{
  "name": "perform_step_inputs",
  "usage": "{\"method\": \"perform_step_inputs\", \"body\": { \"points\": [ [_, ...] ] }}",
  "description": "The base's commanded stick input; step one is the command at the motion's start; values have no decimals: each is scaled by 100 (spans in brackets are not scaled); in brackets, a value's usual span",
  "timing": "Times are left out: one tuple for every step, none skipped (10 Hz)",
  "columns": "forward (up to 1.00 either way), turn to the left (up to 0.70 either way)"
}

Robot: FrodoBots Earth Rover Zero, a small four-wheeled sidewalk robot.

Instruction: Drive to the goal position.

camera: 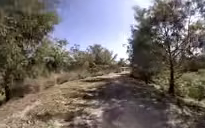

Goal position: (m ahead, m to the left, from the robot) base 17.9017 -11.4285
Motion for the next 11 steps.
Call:
{"method": "perform_step_inputs", "body": {
  "points": [
    [70,0],
    [70,0],
    [70,0],
    [70,0],
    [70,0],
    [70,-13],
    [70,-27],
    [70,-27],
    [70,-27],
    [70,-27],
    [70,-27]
  ]
}}
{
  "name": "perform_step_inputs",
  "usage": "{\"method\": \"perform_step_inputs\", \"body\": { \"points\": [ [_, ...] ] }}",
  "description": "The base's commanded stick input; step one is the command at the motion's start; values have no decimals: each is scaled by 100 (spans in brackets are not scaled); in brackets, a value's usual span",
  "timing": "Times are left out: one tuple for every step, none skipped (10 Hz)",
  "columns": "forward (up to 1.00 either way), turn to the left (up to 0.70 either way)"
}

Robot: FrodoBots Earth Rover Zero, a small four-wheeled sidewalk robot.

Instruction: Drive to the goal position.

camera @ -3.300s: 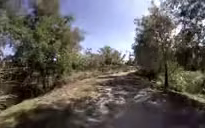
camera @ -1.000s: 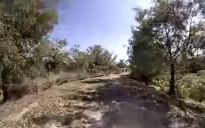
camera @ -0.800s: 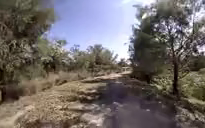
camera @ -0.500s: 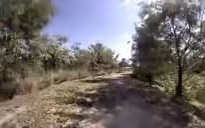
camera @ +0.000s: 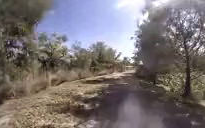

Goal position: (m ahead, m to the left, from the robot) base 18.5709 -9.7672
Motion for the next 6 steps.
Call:
{"method": "perform_step_inputs", "body": {
  "points": [
    [70,-27],
    [70,-27],
    [70,-27],
    [70,-27],
    [70,-27],
    [70,-27]
  ]
}}
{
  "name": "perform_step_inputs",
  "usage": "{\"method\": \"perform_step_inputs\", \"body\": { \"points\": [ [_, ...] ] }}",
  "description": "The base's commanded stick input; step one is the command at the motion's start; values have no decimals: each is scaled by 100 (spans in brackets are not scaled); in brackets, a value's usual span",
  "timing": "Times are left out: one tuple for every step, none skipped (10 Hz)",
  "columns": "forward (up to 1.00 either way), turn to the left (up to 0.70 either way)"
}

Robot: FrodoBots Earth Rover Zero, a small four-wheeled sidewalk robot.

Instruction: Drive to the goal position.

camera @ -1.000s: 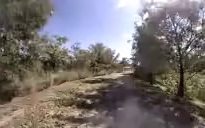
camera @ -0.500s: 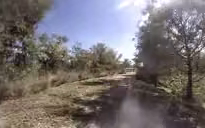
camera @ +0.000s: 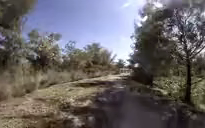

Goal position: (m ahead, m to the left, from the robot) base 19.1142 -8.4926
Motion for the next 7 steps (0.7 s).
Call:
{"method": "perform_step_inputs", "body": {
  "points": [
    [70,-27],
    [70,-27],
    [70,-27],
    [70,-27],
    [70,-27],
    [70,-20],
    [70,-4]
  ]
}}
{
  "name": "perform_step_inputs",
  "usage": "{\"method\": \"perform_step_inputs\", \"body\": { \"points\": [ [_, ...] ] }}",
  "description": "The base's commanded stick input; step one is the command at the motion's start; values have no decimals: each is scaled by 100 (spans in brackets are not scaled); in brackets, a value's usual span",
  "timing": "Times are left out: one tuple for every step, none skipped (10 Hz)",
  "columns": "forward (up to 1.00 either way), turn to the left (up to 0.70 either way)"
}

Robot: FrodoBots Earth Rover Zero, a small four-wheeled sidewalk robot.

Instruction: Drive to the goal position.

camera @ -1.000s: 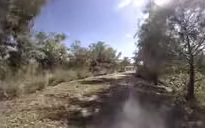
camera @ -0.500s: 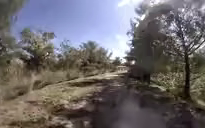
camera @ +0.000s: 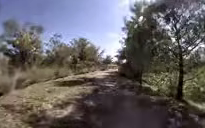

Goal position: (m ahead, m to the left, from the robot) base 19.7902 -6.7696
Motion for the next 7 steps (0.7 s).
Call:
{"method": "perform_step_inputs", "body": {
  "points": [
    [70,0],
    [70,0],
    [70,0],
    [70,0],
    [70,0],
    [70,0],
    [70,0]
  ]
}}
